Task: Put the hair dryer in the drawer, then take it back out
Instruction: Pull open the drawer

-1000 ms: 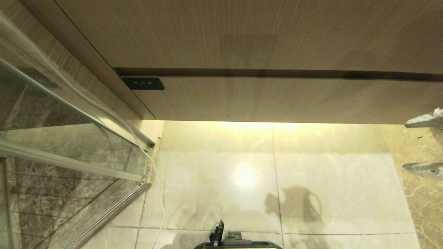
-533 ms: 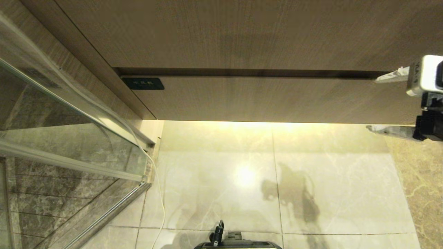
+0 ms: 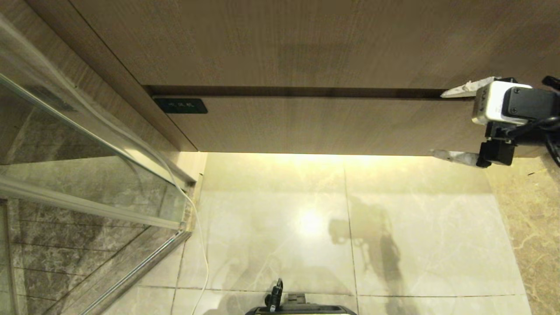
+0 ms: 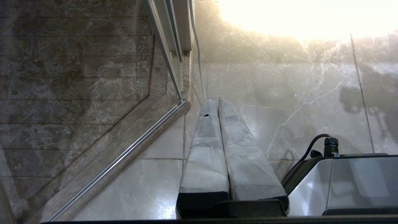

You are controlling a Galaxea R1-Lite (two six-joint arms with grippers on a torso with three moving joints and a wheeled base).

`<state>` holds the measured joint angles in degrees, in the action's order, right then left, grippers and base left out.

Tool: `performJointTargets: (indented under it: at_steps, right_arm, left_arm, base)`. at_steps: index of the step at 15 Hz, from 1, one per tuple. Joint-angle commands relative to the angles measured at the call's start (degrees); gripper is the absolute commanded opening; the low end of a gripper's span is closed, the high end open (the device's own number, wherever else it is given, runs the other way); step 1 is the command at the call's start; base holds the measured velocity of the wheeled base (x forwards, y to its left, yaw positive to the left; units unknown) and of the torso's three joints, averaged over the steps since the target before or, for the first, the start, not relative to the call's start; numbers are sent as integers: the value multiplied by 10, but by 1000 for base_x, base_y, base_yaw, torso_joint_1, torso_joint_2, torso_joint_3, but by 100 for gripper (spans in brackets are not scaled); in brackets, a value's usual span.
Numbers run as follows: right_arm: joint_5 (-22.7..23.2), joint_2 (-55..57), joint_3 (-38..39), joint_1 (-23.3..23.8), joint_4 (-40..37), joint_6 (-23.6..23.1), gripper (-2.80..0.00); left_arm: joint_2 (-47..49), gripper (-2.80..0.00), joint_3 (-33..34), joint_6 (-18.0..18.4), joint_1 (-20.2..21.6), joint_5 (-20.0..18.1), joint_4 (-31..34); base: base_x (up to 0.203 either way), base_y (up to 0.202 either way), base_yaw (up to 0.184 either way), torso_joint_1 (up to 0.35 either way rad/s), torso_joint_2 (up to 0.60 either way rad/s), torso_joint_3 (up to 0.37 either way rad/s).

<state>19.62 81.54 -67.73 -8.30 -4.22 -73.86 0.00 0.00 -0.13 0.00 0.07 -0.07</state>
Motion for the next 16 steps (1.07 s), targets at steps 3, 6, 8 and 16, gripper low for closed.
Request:
performJointTargets:
  at_steps: [3,6,8,16]
  right_arm:
    - [0,45,-16,2,12,-2,0]
    - [-1,63,-23,2,12,1,0]
    - [0,74,-30,2,14,-3,0]
    - [-2,115,-36,7,87,0,0]
  left_arm:
    - [-1,-280,1,0,0,0,0]
    - [-1,-280,1,0,0,0,0]
    - [-1,-280,1,0,0,0,0]
    - [0,-280,1,0,0,0,0]
  base:
    - [0,0,0,0,0,0]
    - [0,0,0,0,0,0]
    - [0,0,0,0,0,0]
    - [0,0,0,0,0,0]
